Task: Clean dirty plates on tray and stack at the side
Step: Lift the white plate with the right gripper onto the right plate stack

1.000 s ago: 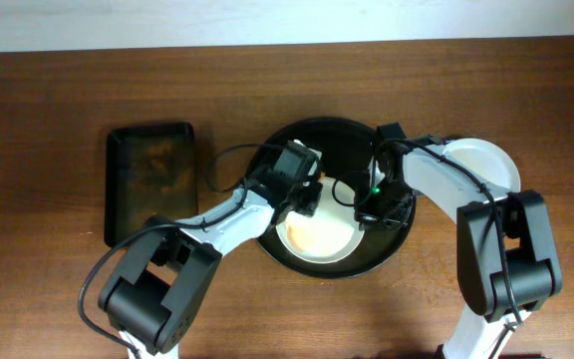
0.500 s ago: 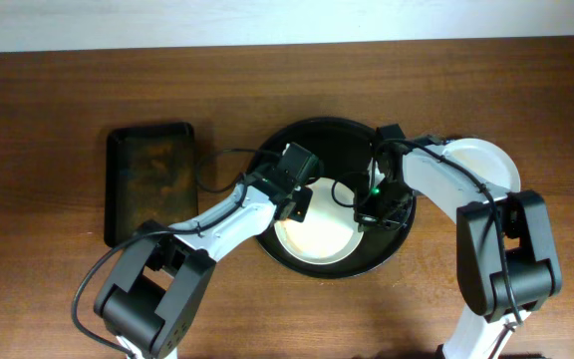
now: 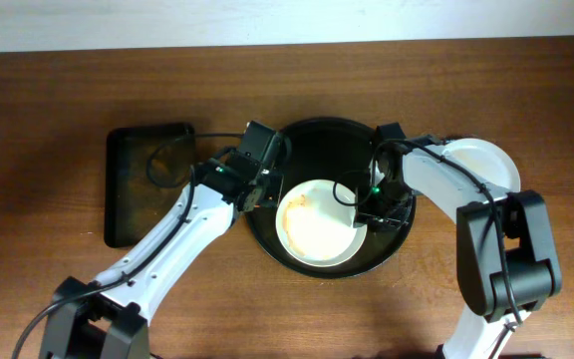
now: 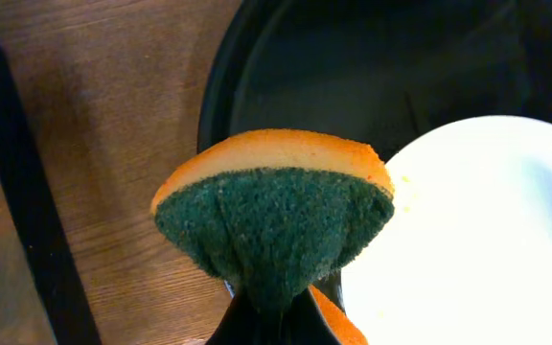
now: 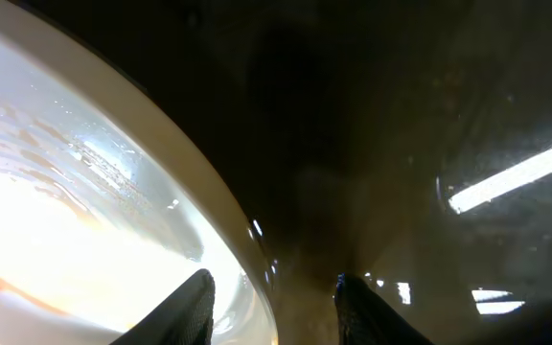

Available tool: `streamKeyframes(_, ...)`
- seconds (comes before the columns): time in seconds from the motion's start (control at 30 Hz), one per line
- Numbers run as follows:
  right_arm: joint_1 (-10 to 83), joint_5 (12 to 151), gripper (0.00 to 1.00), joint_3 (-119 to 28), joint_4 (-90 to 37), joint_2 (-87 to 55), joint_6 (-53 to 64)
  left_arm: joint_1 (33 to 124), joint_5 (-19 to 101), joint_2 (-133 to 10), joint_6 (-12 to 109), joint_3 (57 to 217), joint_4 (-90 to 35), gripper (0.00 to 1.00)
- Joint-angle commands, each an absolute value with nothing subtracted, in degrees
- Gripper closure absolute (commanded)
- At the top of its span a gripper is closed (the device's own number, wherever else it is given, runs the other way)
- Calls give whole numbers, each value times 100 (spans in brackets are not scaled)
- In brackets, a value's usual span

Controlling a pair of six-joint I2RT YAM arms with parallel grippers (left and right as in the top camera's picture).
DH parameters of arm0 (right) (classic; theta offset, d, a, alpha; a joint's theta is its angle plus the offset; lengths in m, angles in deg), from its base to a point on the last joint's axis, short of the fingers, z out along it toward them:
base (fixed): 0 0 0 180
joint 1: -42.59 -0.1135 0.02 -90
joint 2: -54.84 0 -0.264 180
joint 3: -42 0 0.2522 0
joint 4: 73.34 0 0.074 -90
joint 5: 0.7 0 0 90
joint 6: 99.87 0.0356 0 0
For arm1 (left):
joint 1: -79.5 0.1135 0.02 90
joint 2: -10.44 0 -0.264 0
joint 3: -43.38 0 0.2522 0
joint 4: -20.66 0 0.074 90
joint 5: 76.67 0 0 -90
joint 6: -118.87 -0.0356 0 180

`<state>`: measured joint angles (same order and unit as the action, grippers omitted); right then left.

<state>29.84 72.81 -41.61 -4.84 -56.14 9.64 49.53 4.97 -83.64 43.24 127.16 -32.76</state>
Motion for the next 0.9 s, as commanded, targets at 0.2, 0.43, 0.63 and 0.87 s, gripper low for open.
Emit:
streamKeyframes(0.2, 2503, 7642, 96, -3872, -897, -5653, 1062, 4981, 561, -8307, 4383, 12754, -3427, 100)
streamKeyframes(0.43, 2606, 10866, 96, -5020, 369, -4523, 1300, 4996, 559, -8307, 4383, 12754, -3494, 100)
streamKeyframes(0.63, 2499, 12227, 96, -5085, 863, -4248, 1296, 4996, 561, -8307, 4383, 12754, -3494, 100)
streamKeyframes(0.87, 1342, 14089, 96, -5512, 1094, -4211, 1641, 4996, 559, -8307, 4383, 12754, -3475, 100)
